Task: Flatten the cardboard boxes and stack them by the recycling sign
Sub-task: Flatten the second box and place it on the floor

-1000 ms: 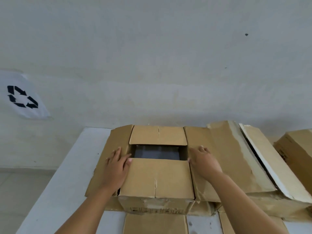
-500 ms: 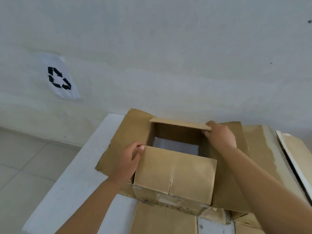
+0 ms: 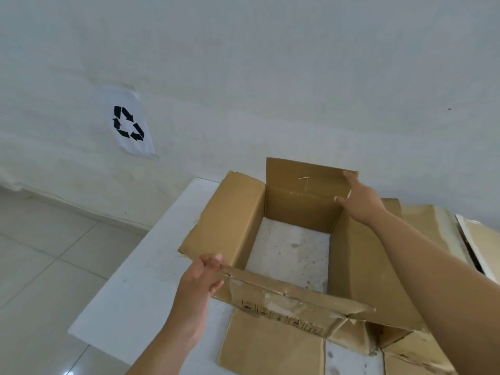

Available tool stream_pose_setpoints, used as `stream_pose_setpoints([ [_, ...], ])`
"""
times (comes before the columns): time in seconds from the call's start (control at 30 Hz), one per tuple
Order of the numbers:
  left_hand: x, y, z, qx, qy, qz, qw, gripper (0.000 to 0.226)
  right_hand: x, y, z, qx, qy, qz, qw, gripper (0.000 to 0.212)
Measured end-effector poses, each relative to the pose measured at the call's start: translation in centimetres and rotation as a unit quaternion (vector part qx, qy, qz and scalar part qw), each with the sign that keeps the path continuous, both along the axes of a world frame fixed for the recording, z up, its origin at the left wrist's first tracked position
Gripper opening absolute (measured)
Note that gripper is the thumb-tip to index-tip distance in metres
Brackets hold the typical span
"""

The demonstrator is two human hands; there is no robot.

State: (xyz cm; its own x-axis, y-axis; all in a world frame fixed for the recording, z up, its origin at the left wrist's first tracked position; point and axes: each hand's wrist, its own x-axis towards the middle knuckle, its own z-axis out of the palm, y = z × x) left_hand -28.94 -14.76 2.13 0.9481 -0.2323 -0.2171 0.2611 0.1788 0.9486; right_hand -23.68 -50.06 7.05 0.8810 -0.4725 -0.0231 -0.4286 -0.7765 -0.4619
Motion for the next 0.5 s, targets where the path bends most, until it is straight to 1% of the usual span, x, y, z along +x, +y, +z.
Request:
stream_pose_setpoints([
  [0.1,-0.7,1.3,-0.7,-0.059,0.061,-0.012,0.996,0.126,0.0,-0.3,-0.1,-0.073,0.056,0.040,0.995,0.071],
  [0.13,-0.6,1.5,-0.7,-0.070,0.076,-0.024,0.994,0.141,0.1,-0.6,-0.2,-0.085,0.069,0.045,0.993,0.071],
  [0.17,-0.4,1.7,-0.7,-0.078,0.087,-0.042,0.992,0.148,0.3,-0.8,-0.3,-0.092,0.079,0.047,0.992,0.071],
  [0.2,-0.2,1.8,-0.6,-0.086,0.089,-0.060,0.991,0.145,0.4,-1.0,-0.5,-0.097,0.085,0.049,0.990,0.071],
  [0.27,0.5,1.9,-0.4,-0.090,0.049,-0.099,0.990,0.120,0.7,-1.4,-0.8,-0.101,0.091,0.053,0.989,0.071],
  [0.3,0.9,2.0,-0.5,-0.081,0.025,-0.118,0.989,0.113,0.9,-1.5,-0.9,-0.100,0.091,0.055,0.989,0.071],
  [0.4,1.7,1.6,-0.1,-0.021,-0.011,-0.157,0.987,0.116,1.7,-2.0,-1.1,-0.100,0.096,0.058,0.989,0.072],
  [0.5,1.9,0.4,1.1,0.071,-0.065,-0.183,0.978,0.110,2.4,-2.7,-1.0,-0.109,0.101,0.058,0.987,0.071],
])
